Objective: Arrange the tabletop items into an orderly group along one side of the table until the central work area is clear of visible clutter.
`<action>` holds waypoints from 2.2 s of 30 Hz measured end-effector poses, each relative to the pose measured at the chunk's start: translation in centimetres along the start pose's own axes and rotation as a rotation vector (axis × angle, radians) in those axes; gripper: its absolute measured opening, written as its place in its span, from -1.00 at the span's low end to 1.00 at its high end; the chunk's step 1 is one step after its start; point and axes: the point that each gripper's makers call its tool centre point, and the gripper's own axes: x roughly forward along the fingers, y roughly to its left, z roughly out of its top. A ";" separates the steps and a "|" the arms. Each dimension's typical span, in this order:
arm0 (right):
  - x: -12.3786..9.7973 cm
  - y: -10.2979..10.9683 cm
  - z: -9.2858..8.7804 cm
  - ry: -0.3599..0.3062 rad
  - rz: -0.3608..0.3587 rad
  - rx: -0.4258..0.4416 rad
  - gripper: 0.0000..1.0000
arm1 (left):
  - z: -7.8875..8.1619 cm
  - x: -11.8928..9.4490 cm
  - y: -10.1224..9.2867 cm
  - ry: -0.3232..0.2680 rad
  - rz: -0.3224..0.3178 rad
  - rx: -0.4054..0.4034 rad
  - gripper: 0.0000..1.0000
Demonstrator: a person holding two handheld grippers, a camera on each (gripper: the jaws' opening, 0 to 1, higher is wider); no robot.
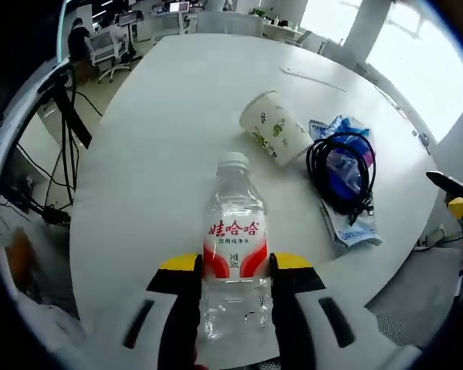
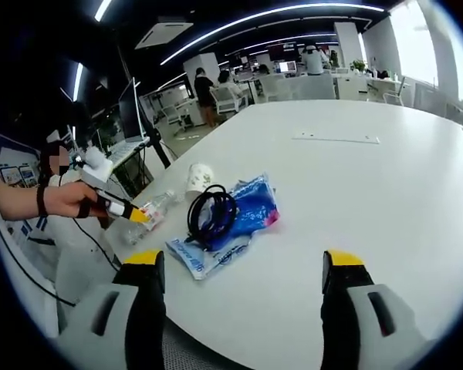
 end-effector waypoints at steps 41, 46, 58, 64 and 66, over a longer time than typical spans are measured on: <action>-0.7 -0.7 -0.3 -0.009 -0.018 0.019 0.68 | 0.6 2.5 -1.1 0.118 -0.009 0.083 0.03; -0.8 -1.0 -0.3 -0.011 -0.024 0.024 0.67 | 0.7 2.7 -0.6 0.136 0.007 0.089 -0.17; -0.5 -1.0 -0.5 -0.005 -0.019 0.025 0.67 | 0.9 2.3 -0.3 0.111 0.010 0.066 -0.24; -0.3 -1.0 -0.4 -0.008 -0.017 0.025 0.67 | 2.0 1.4 -0.3 0.074 0.014 0.063 -0.25; -0.3 -0.9 -0.4 -0.007 -0.015 0.023 0.67 | 2.4 1.2 -0.2 0.063 0.015 0.061 -0.25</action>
